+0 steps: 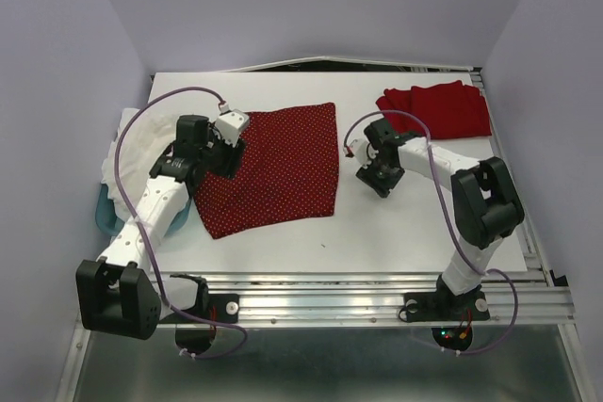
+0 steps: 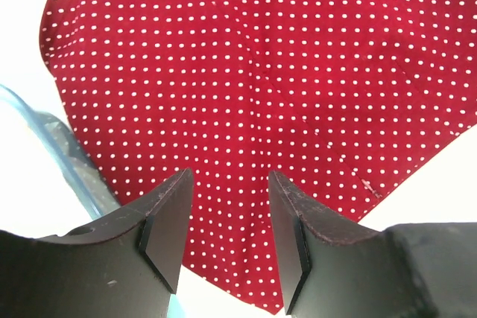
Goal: Fold and stack the skirts
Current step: Flatten the skirt out
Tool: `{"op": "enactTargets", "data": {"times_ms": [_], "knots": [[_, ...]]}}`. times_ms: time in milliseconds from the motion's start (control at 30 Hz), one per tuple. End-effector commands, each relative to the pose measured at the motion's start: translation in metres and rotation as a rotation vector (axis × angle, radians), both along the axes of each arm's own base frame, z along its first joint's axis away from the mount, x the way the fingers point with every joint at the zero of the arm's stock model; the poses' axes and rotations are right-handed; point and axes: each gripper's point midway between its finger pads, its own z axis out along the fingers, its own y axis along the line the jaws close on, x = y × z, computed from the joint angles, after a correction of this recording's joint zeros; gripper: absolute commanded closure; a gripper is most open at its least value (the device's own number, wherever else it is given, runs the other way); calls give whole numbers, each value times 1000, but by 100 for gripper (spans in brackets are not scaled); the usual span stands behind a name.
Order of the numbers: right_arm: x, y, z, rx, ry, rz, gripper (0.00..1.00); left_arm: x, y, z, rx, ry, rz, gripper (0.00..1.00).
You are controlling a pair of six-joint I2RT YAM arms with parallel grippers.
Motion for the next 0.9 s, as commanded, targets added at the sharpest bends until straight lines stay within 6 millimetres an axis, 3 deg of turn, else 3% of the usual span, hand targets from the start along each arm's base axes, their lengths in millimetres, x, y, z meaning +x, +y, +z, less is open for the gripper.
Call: {"op": "enactTargets", "data": {"times_ms": [0, 33, 67, 200, 233, 300, 333, 467, 633, 767, 867], "knots": [[27, 40, 71, 194, -80, -19, 48, -3, 7, 6, -1, -43, 23, 44], [34, 60, 90, 279, -86, -54, 48, -3, 6, 4, -6, -36, 27, 44], [27, 84, 98, 369, -51, -66, 47, -3, 7, 4, -8, -34, 32, 44], [24, 137, 112, 539, -32, -43, 45, 2, 11, 5, -8, -31, 63, 44], [20, 157, 106, 552, -20, -23, 45, 4, 13, 7, -3, -34, 75, 44], [17, 173, 97, 543, -6, -15, 45, 5, 19, 7, 2, -22, 92, 44], [10, 185, 81, 522, 23, 6, 45, 5, 21, 6, 5, -15, 97, 44], [3, 200, 43, 454, 50, 23, 45, 8, 30, 16, 18, -26, 114, 44], [8, 171, -3, 281, 33, 3, 47, 6, 38, 19, 31, -40, 123, 44], [-18, 130, -33, 136, 74, 49, 48, 2, 40, 14, 59, -36, 96, 44], [-32, 97, -37, 34, 51, 135, 49, -7, 31, 9, 88, -39, -31, 44]]}}
